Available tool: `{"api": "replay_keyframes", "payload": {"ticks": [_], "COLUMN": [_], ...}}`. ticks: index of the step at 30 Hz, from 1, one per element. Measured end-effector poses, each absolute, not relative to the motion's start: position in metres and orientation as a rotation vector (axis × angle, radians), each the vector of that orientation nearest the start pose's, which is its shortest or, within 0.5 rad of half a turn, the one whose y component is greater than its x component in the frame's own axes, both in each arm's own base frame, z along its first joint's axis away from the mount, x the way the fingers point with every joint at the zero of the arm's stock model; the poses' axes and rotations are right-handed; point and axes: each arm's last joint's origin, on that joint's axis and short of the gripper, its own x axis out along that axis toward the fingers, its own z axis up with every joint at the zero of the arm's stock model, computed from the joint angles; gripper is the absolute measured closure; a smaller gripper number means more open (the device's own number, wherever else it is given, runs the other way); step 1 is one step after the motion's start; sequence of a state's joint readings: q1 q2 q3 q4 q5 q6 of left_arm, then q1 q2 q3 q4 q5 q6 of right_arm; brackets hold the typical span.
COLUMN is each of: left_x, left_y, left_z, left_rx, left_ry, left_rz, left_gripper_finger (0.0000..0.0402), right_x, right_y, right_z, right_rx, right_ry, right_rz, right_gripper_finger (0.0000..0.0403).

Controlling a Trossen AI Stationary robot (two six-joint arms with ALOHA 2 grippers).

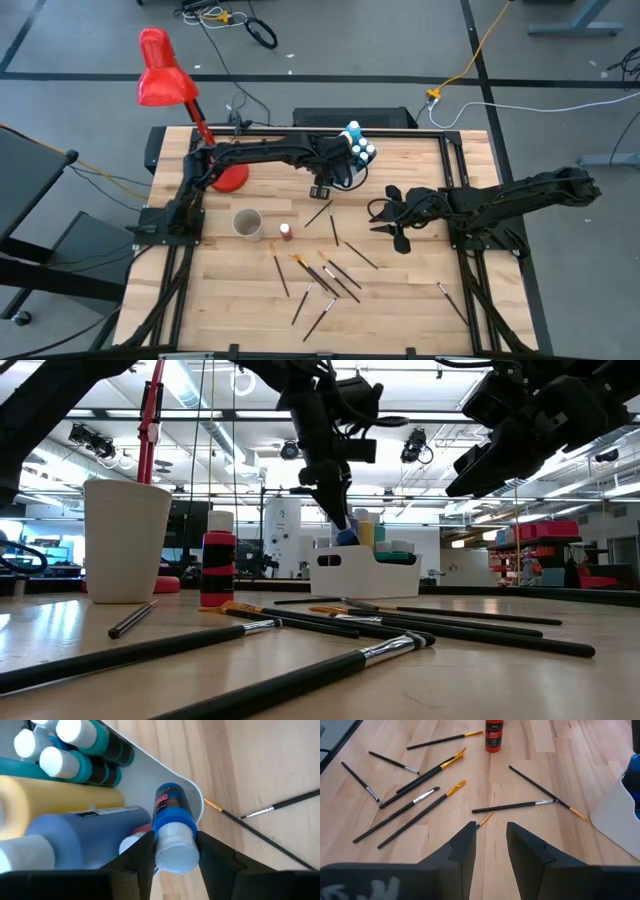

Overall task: Pick & Place Paint Supplies
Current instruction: Put the small dark blue paint bottle into the white bin

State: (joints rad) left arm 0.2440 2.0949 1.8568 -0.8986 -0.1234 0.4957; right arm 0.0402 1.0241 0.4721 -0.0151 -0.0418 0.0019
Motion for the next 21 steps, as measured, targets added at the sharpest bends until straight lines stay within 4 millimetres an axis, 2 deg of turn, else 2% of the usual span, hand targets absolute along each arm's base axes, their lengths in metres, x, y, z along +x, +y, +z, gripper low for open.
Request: {"api": "replay_keyframes", "payload": {"ticks": [3,5,11,13,16,21], "left_x": [0.436,0.437,0.439,0.439,0.439,0.44], "left_y": [0.111,0.111,0.112,0.112,0.112,0.112], "left_z": [0.241,0.239,0.234,0.234,0.234,0.234], "left_rx": [0.367,0.369,0.375,0.378,0.373,0.378], "left_ry": [1.164,1.167,1.175,1.171,1.169,1.169], "left_rz": [0.038,0.04,0.033,0.03,0.036,0.033], "left_gripper_finger": [0.0266,0.0262,0.026,0.0264,0.0265,0.0257], "right_x": [0.205,0.207,0.214,0.22,0.231,0.248], "right_y": [0.009,0.007,-0.007,-0.014,-0.027,-0.048], "right_z": [0.201,0.203,0.212,0.214,0.208,0.181], "right_rx": [-0.023,-0.042,-0.116,-0.099,-0.078,-0.069], "right_ry": [0.551,0.521,0.395,0.337,0.301,0.341], "right_rz": [0.067,-0.001,-0.432,-0.51,-0.554,-0.627], "right_gripper_finger": [0.0292,0.0292,0.0292,0.0292,0.0292,0.0314]}}
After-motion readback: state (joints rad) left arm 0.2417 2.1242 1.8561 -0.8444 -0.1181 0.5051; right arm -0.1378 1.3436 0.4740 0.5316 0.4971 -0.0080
